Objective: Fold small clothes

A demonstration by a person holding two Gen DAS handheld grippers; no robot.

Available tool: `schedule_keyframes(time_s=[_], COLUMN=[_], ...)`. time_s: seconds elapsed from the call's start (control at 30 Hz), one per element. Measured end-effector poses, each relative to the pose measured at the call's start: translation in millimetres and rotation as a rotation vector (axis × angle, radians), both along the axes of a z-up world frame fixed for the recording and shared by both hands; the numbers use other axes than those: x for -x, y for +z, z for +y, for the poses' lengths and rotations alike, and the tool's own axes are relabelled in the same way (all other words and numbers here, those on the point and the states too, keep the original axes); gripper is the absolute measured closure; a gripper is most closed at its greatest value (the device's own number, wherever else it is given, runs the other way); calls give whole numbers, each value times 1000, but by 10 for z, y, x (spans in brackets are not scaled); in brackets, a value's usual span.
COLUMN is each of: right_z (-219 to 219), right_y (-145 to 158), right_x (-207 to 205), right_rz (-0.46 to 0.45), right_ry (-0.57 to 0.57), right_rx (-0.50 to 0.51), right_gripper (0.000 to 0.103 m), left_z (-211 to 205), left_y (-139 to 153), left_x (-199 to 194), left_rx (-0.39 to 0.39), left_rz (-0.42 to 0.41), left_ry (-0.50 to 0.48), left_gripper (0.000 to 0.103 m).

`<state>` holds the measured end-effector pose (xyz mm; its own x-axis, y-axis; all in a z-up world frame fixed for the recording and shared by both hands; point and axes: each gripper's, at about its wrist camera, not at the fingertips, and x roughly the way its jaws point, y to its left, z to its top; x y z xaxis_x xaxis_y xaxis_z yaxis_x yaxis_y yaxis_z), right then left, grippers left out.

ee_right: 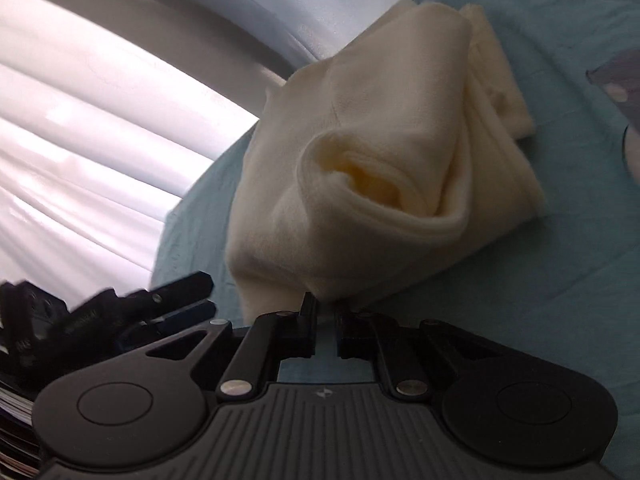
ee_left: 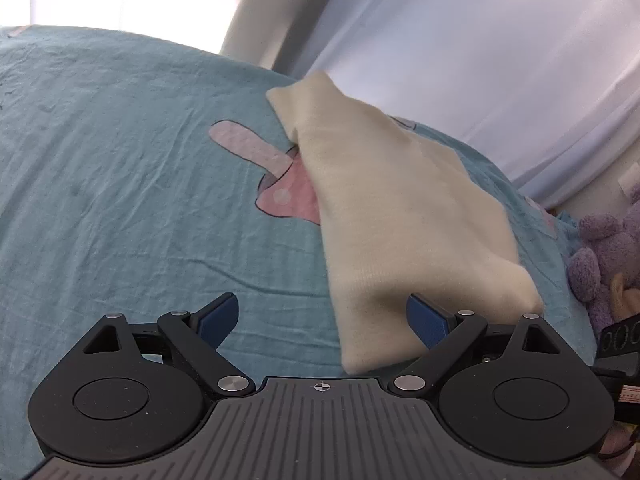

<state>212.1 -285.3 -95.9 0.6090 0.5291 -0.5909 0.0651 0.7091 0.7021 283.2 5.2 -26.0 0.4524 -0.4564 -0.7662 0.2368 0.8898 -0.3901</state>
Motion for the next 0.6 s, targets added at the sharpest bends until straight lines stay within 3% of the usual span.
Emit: schedule_keyframes(time_s=[0.03, 0.13, 0.27, 0.4, 0.53, 0.6], right_z=[-20, -181, -546, -778, -657, -597], right_y=[73, 374, 559, 582, 446, 422], right_x=[41, 190, 257, 192, -112, -235], right_rz=[-25, -115, -144, -131, -81, -75], right_ry=[8, -8, -98, -175, -148, -133], right_rx=[27, 158, 183, 140, 155, 169], right_gripper=[89, 62, 49, 47, 47, 52], left_z=[-15, -60, -158, -255, -314, -328], left_y=[13, 23, -15, -90, -127, -135], left_x=[3, -6, -25, -35, -30, -28], left_rx=[-3, -7, -1, -19, -31, -34], left_rz=[-7, -14, -3, 17, 26, 26], left_ry=[-11, -27, -44, -69, -83, -86], left_gripper=[8, 8, 8, 8, 8, 8])
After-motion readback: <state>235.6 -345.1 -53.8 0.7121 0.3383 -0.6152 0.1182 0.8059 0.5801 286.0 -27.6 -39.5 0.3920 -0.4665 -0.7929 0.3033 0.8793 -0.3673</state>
